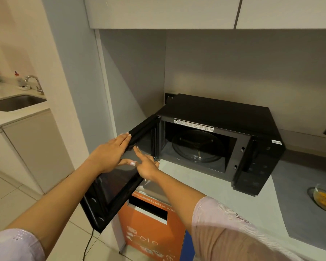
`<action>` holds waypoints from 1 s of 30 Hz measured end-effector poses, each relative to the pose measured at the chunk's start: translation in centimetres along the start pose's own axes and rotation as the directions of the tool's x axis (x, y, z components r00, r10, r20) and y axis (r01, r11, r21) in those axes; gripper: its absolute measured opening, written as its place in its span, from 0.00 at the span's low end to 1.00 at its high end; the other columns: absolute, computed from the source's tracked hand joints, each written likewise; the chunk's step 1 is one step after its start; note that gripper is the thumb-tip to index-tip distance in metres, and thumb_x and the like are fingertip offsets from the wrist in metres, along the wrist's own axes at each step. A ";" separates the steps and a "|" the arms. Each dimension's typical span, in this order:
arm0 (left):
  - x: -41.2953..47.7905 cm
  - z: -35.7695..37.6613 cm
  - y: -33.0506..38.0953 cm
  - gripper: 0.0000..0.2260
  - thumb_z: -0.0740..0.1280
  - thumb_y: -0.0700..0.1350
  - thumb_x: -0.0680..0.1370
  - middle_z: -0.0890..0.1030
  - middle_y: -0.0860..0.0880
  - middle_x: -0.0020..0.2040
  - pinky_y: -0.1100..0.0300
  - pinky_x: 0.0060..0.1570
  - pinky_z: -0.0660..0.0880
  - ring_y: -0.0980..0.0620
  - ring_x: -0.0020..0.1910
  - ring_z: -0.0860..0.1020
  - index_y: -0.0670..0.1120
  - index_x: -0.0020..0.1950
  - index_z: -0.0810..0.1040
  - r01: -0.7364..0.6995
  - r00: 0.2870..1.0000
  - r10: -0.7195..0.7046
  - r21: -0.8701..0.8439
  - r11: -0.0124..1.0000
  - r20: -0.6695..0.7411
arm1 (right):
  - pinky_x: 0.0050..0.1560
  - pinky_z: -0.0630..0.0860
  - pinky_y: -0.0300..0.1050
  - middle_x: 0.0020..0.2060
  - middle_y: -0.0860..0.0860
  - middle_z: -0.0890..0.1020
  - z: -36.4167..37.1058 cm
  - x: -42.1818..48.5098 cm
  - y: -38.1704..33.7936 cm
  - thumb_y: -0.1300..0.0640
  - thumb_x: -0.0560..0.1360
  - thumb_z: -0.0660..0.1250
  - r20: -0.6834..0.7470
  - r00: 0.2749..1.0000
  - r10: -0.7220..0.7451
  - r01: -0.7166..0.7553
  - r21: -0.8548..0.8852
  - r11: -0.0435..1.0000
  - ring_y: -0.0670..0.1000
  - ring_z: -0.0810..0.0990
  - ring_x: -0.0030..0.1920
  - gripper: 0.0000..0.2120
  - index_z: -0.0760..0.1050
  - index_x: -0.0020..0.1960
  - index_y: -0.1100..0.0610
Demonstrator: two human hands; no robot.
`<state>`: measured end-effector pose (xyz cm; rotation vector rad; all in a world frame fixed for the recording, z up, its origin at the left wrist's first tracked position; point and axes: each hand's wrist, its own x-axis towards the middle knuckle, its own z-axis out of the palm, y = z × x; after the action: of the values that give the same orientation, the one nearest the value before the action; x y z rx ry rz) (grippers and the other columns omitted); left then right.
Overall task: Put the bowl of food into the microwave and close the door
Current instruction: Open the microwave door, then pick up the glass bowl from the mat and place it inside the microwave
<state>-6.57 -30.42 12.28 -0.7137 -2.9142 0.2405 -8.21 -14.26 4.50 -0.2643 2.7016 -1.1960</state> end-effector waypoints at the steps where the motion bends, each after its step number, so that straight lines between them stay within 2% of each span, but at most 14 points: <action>1: 0.0 0.1 0.1 0.46 0.43 0.72 0.73 0.51 0.43 0.81 0.47 0.77 0.56 0.45 0.80 0.55 0.41 0.80 0.45 -0.005 1.000 0.007 0.083 0.996 -0.021 | 0.71 0.46 0.52 0.78 0.43 0.56 -0.1 -0.2 -0.1 0.51 0.80 0.55 -0.004 1.000 -0.008 0.008 0.002 1.000 0.53 0.53 0.76 0.29 0.47 0.75 0.34; 3: -0.1 0.3 0.4 0.46 0.30 0.71 0.71 0.51 0.43 0.81 0.44 0.78 0.50 0.45 0.80 0.53 0.41 0.80 0.44 -0.019 0.996 0.041 0.275 0.961 -0.074 | 0.72 0.45 0.55 0.78 0.42 0.56 -0.3 -0.7 -0.1 0.52 0.81 0.55 -0.018 1.000 -0.010 0.010 0.001 1.000 0.53 0.54 0.76 0.29 0.46 0.75 0.34; 4: -0.2 0.4 0.7 0.45 0.27 0.69 0.70 0.52 0.43 0.81 0.42 0.78 0.47 0.45 0.80 0.52 0.42 0.80 0.45 -0.028 0.994 0.061 0.323 0.946 -0.095 | 0.73 0.46 0.55 0.78 0.43 0.56 -0.6 -0.9 0.0 0.52 0.81 0.55 -0.027 1.000 -0.004 0.004 0.009 1.000 0.53 0.55 0.76 0.29 0.46 0.76 0.34; 6: -0.2 0.8 2.1 0.42 0.28 0.68 0.73 0.54 0.44 0.80 0.43 0.78 0.46 0.46 0.80 0.52 0.44 0.80 0.48 -0.046 0.985 0.094 0.305 0.951 -0.145 | 0.72 0.49 0.54 0.78 0.47 0.59 -1.1 -1.6 0.6 0.54 0.80 0.55 -0.064 0.998 0.024 -0.021 0.043 0.999 0.54 0.56 0.76 0.29 0.48 0.76 0.36; 9: -0.2 1.9 5.1 0.36 0.35 0.66 0.78 0.56 0.47 0.80 0.47 0.78 0.46 0.48 0.80 0.52 0.47 0.79 0.52 -0.042 0.970 0.063 0.096 0.995 -0.233 | 0.70 0.54 0.54 0.76 0.48 0.63 -1.9 -3.0 2.2 0.54 0.81 0.54 -0.141 0.988 0.055 -0.040 0.103 0.994 0.55 0.62 0.74 0.29 0.49 0.75 0.34; 11: 0.3 3.0 7.1 0.33 0.40 0.64 0.79 0.55 0.48 0.80 0.50 0.78 0.44 0.50 0.80 0.50 0.47 0.79 0.52 -0.041 0.965 -0.001 -0.155 0.987 -0.261 | 0.68 0.55 0.54 0.77 0.46 0.62 -2.2 -4.2 3.8 0.51 0.82 0.53 -0.196 0.978 0.065 -0.043 0.114 0.993 0.54 0.62 0.75 0.26 0.49 0.75 0.33; 13: 1.0 4.3 9.0 0.31 0.46 0.63 0.81 0.54 0.48 0.81 0.50 0.78 0.44 0.50 0.80 0.48 0.47 0.80 0.52 -0.054 0.967 -0.050 -0.393 0.918 -0.248 | 0.69 0.54 0.55 0.77 0.45 0.60 -2.7 -5.6 5.8 0.50 0.82 0.53 -0.246 0.965 0.093 -0.064 0.125 0.990 0.54 0.59 0.76 0.26 0.48 0.75 0.34; 16: 2.4 6.3 11.9 0.30 0.52 0.60 0.82 0.52 0.49 0.81 0.50 0.78 0.44 0.52 0.80 0.47 0.48 0.80 0.51 -0.071 0.976 -0.068 -0.592 0.803 -0.208 | 0.70 0.53 0.57 0.77 0.48 0.62 -3.7 -7.7 8.9 0.49 0.82 0.53 -0.324 0.929 0.178 -0.125 0.177 0.976 0.56 0.60 0.76 0.25 0.49 0.76 0.35; 19: 3.7 8.1 15.2 0.30 0.53 0.59 0.82 0.51 0.49 0.81 0.50 0.78 0.42 0.52 0.80 0.46 0.49 0.80 0.50 -0.080 0.991 -0.021 -0.711 0.699 -0.133 | 0.72 0.55 0.57 0.75 0.52 0.67 -4.9 -10.0 11.7 0.51 0.82 0.54 -0.396 0.883 0.252 -0.166 0.240 0.957 0.57 0.65 0.73 0.25 0.50 0.76 0.37; 23: 5.3 9.2 20.1 0.31 0.53 0.60 0.81 0.50 0.50 0.82 0.49 0.77 0.39 0.52 0.80 0.44 0.50 0.80 0.49 -0.074 0.996 0.079 -0.831 0.551 -0.037 | 0.74 0.58 0.59 0.75 0.54 0.66 -6.9 -13.2 15.5 0.51 0.82 0.54 -0.460 0.823 0.333 -0.194 0.324 0.926 0.57 0.66 0.73 0.25 0.52 0.77 0.39; 26: 6.4 9.5 24.3 0.32 0.52 0.62 0.79 0.51 0.50 0.82 0.48 0.77 0.43 0.49 0.80 0.48 0.52 0.80 0.49 -0.084 0.988 0.157 -0.859 0.505 -0.004 | 0.75 0.58 0.58 0.76 0.53 0.65 -8.7 -15.4 18.4 0.52 0.82 0.55 -0.502 0.775 0.384 -0.199 0.382 0.902 0.56 0.64 0.75 0.25 0.53 0.77 0.41; 30: 8.6 9.7 30.2 0.30 0.53 0.61 0.81 0.51 0.50 0.81 0.46 0.79 0.47 0.48 0.80 0.52 0.54 0.80 0.49 -0.114 0.962 0.272 -0.858 0.502 0.031 | 0.75 0.61 0.55 0.74 0.53 0.67 -11.4 -18.1 22.3 0.53 0.82 0.55 -0.557 0.694 0.457 -0.192 0.469 0.862 0.56 0.66 0.74 0.24 0.55 0.77 0.43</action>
<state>-2.24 -1.16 -2.01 -1.1718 -2.9539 -1.3005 4.71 12.85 -2.94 0.8334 2.7326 -1.9108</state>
